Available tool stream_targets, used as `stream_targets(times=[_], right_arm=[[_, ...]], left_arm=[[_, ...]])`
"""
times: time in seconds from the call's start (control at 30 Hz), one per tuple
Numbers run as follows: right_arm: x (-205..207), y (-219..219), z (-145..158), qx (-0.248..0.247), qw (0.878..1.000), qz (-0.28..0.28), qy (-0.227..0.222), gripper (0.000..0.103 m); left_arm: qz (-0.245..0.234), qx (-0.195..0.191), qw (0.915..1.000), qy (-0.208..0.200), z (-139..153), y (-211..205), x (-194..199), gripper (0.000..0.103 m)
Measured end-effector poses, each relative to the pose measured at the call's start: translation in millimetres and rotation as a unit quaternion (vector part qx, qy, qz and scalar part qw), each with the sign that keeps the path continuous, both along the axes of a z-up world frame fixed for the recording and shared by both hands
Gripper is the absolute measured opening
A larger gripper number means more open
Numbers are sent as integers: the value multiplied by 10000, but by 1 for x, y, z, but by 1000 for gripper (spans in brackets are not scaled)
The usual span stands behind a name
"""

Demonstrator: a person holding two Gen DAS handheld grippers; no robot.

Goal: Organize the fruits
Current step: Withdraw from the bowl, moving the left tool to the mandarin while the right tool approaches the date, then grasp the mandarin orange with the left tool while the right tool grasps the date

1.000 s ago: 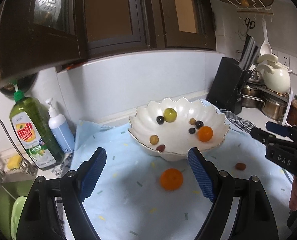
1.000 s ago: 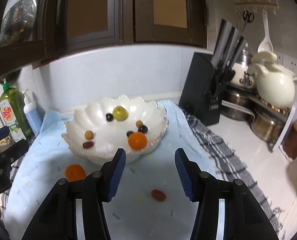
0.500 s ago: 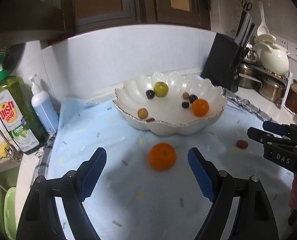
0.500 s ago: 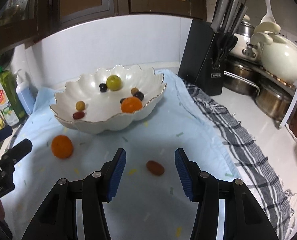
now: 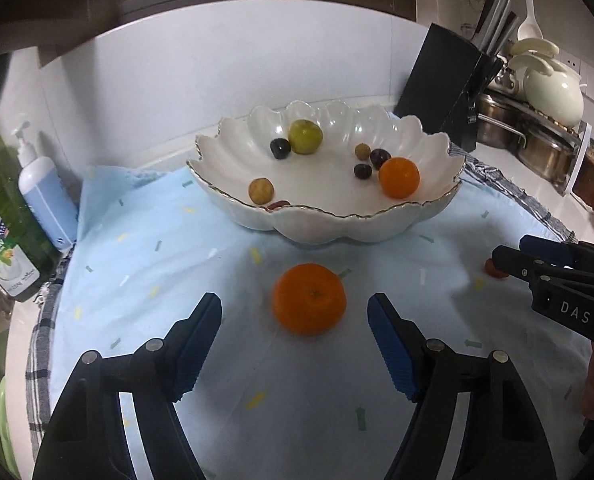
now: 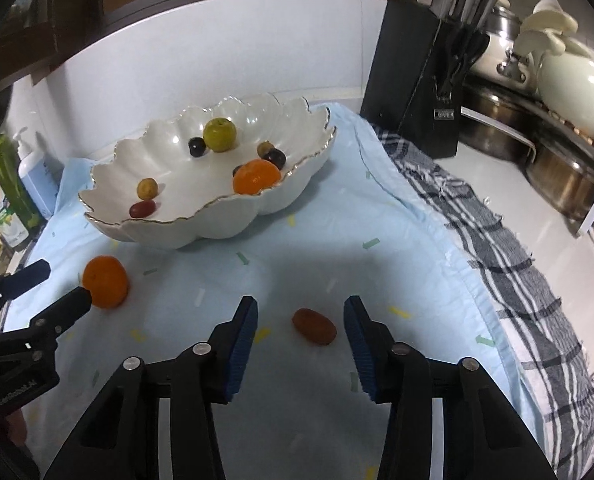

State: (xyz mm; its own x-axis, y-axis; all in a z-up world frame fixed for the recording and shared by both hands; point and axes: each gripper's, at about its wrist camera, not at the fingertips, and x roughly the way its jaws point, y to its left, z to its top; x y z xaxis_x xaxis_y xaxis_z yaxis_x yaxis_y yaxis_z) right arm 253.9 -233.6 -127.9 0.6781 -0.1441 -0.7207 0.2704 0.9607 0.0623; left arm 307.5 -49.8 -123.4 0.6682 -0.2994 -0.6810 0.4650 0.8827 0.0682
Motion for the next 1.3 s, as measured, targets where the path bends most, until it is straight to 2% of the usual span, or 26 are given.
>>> stream_targets(times=[0.5,0.63,0.7,0.77,1.07,1.3], right_arm=[[15,-7,-20,12,9992,-50,389,35],[16,-11,-22,17,9990,-112,432,30],[16,-11,-23,-32,9990,-124,435,25],[16,-11,-23,-70,9990,-120,430,24],[12,-10,-19,-67,9994,-87,323,22],[5,-5,-4,-16,9999,-4,132,22]], left_arm=[[-275,8,9985,477,-22,-18,24,64],[-284,37,9985,463,-24,-22,26,57],[-260,62,9988,416,-23,-22,25,53],[-250,95,9991,344,-22,-21,24,46],[-259,66,9991,326,-21,-21,22,45],[-279,-44,9992,287,-6,-19,11,45]])
